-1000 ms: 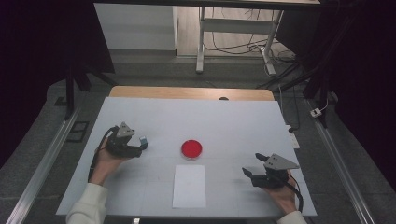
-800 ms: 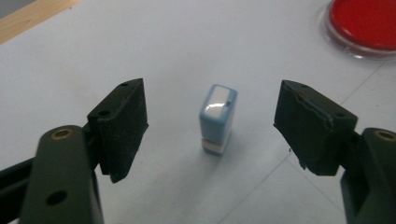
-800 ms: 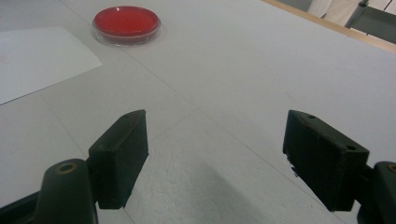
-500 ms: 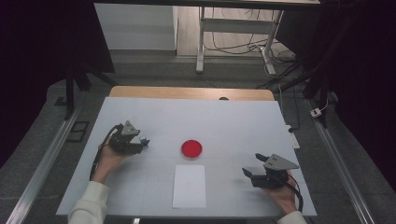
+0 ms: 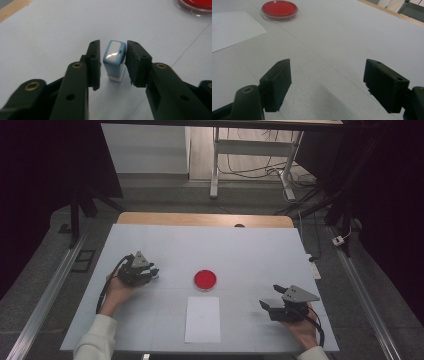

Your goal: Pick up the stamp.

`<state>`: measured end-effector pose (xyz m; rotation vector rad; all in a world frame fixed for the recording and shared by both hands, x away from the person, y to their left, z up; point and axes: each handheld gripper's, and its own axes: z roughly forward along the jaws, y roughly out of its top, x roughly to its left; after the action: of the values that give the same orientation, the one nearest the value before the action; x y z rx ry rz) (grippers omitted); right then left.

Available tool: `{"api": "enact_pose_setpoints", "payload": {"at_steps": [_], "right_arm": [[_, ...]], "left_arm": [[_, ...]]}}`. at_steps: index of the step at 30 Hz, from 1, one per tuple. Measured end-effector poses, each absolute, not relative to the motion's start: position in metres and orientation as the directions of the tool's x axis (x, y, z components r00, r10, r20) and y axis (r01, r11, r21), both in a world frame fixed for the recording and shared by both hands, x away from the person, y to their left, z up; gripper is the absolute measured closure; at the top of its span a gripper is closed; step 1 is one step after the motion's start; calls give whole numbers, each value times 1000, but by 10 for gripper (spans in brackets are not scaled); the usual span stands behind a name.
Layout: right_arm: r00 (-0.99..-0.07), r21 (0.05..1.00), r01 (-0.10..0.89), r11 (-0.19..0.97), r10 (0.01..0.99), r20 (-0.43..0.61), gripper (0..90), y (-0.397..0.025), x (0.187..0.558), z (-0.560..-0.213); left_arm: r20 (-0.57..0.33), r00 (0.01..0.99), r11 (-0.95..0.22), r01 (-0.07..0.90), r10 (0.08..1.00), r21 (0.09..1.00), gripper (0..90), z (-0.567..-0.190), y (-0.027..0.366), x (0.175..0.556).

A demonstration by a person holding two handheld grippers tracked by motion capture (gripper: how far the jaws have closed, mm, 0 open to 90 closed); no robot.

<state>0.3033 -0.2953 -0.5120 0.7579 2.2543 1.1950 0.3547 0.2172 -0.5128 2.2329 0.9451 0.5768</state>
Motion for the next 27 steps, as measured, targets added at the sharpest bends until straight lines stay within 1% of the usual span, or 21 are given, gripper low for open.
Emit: {"api": "enact_pose_setpoints", "payload": {"at_steps": [1, 2, 5, 18, 27], "right_arm": [[-734, 849, 248, 467, 662, -150, 219, -295, 303, -512], [-734, 848, 249, 467, 663, -149, 219, -295, 303, -512], [-734, 847, 249, 469, 662, -151, 220, -295, 303, -512], [-736, 846, 239, 476, 658, -162, 229, -295, 302, -512], [-736, 844, 241, 480, 657, -163, 229, -295, 302, -512]], "left_arm": [[144, 647, -540, 468, 748, 700, 669, -513, 217, 355], [145, 652, -541, 462, 744, 703, 700, -514, 217, 354], [152, 658, -548, 451, 738, 705, 740, -513, 218, 353], [141, 658, -539, 454, 740, 709, 749, -513, 218, 353], [140, 636, -522, 464, 758, 716, 750, -509, 219, 352]]}}
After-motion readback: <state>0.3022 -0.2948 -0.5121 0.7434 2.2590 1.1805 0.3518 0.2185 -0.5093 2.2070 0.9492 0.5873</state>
